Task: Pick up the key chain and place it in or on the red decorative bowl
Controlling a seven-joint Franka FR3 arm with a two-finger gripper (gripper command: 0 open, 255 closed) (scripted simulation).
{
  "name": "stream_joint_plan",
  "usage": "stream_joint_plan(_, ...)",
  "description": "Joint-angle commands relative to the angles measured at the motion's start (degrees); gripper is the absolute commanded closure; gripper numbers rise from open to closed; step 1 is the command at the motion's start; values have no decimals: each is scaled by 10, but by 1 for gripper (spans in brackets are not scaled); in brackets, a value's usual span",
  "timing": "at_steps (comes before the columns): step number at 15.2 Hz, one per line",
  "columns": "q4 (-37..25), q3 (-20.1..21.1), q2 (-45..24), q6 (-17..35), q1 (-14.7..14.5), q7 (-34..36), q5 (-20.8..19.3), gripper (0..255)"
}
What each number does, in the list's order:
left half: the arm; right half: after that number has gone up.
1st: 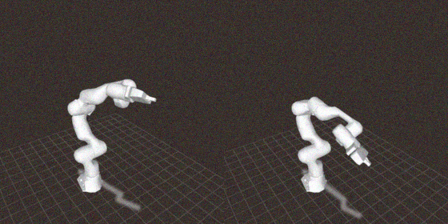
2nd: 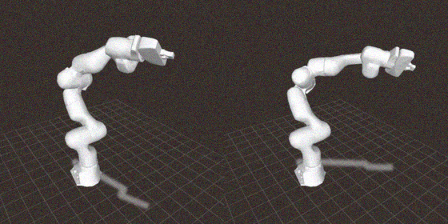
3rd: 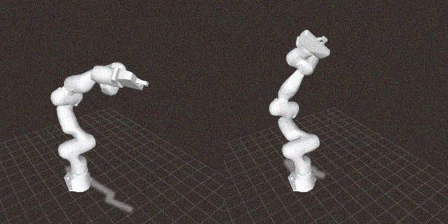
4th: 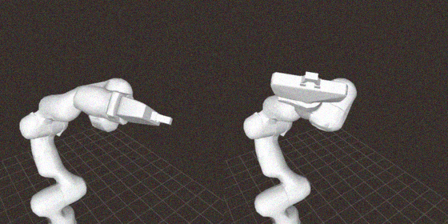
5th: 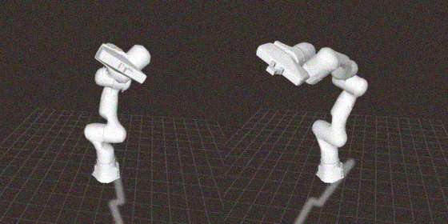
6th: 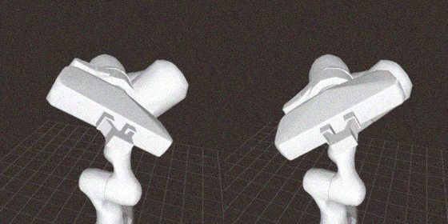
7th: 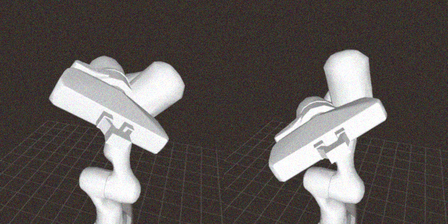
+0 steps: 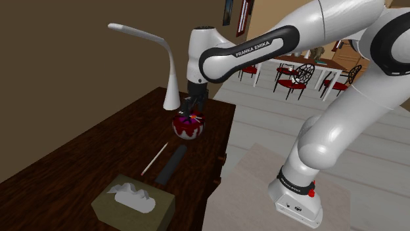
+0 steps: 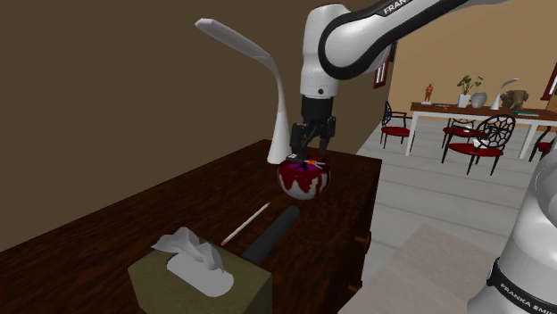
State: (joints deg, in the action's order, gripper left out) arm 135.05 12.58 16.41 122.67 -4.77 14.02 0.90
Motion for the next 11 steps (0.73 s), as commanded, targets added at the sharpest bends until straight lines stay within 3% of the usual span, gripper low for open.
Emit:
stream_joint_plan(1,-20,-2,11,-31,0,-3,2,0)
stream_joint_plan(3,-44,-4,22,-66,-1,-4,4,0)
stream_joint_plan(11,-44,-4,22,-66,-1,-4,4,0)
